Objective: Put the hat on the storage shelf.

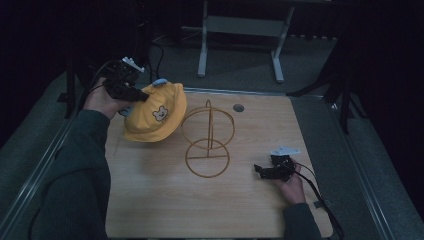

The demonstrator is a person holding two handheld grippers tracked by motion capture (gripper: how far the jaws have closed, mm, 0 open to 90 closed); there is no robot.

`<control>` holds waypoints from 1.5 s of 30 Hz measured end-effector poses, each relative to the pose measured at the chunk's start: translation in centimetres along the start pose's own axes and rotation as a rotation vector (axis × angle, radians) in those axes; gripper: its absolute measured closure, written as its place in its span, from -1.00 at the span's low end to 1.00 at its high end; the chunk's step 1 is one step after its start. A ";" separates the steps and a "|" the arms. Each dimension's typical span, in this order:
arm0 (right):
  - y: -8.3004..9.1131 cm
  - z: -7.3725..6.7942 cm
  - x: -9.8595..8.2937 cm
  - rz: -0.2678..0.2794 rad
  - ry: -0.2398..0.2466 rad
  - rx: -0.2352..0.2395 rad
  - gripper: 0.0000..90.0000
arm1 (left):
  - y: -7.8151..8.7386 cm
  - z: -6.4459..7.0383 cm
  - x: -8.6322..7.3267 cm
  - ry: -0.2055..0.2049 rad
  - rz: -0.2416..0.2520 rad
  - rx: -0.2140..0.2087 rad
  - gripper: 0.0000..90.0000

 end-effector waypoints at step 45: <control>0.0 0.0 0.0 0.000 0.000 0.000 -0.69 | 3.3 0.8 -0.9 -0.077 0.067 -0.074 0.86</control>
Point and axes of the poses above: each handheld gripper's, and its own axes: y roughly backward along the jaws, x roughly out of its top, z roughly to its right, the point moved 5 cm from there along -y, roughly forward along the jaws, and after that the axes turned 9 degrees about y, right-handed, at the moved point
